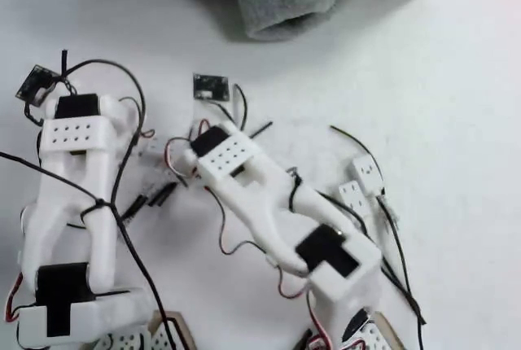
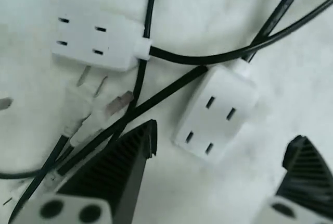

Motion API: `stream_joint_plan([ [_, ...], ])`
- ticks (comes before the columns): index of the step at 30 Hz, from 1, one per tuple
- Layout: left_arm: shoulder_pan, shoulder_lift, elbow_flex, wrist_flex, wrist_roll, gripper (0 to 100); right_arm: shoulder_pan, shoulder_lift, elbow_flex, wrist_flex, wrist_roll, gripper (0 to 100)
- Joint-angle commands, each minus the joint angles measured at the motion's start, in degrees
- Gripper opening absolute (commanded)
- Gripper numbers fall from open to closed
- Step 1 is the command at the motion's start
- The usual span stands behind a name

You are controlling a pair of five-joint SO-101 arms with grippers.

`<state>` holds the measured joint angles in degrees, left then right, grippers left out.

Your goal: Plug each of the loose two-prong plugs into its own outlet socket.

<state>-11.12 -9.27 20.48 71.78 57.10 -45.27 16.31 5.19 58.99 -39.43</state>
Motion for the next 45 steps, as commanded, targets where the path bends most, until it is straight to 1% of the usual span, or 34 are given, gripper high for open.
stream_joint_plan([
  [1, -0.7, -0.5, -2.5, -1.2, -1.3, 2, -0.1, 4.0, -2.3, -3.9, 0.8, 38.0],
  [5, -0.7, -0.5, -2.5, -1.2, -1.3, 2, 0.4, 5.6, -4.7, -1.6, 0.9, 37.8],
  [7, -0.7, -0.5, -2.5, -1.2, -1.4, 2, 0.9, 6.4, -5.4, -1.5, 0.9, 34.5],
  [9, -0.7, -0.5, -2.3, -1.8, -1.7, 2, 2.0, 7.4, -6.2, -1.6, 0.9, 27.5],
  [13, -0.7, -0.4, -2.1, -2.8, -1.7, 2, 4.1, 10.5, -8.8, -1.6, 0.9, 8.7],
  [15, -0.7, -0.4, -2.1, -2.8, -1.7, 2, 5.5, 12.4, -9.8, -1.6, 0.8, 1.5],
  [18, -0.7, -0.4, -2.1, -2.8, -1.7, 2, 7.3, 15.2, -11.3, -1.3, 0.8, 3.4],
  [21, -0.7, -0.4, -2.1, -2.8, -1.7, 2, 8.5, 16.1, -11.6, -0.5, 0.8, 1.6],
  [26, -0.7, -0.4, -2.1, -2.8, -1.7, 2, 9.5, 15.6, -13.1, 6.2, 1.2, 1.7],
  [30, -0.7, -0.4, -2.0, -2.8, -1.7, 2, 10.7, 14.7, -16.6, 14.7, 1.2, 1.8],
  [34, -0.7, -0.4, -2.0, -2.8, -1.7, 2, 11.2, 14.8, -17.7, 21.1, 1.2, 1.8],
  [37, -0.7, -0.4, -2.0, -2.8, -1.7, 2, 11.2, 15.2, -17.7, 24.2, 1.1, 1.8],
  [40, -0.6, -0.4, -2.0, -2.8, -1.7, 2, 12.4, 15.2, -17.7, 24.7, 0.6, 1.8],
  [42, -0.5, -0.4, -2.0, -2.8, -1.7, 2, 12.8, 15.3, -17.7, 24.2, -1.9, 1.8],
  [45, -0.5, -0.4, -2.0, -2.8, -1.7, 2, 13.1, 15.3, -17.8, 24.1, -10.4, 1.9],
])
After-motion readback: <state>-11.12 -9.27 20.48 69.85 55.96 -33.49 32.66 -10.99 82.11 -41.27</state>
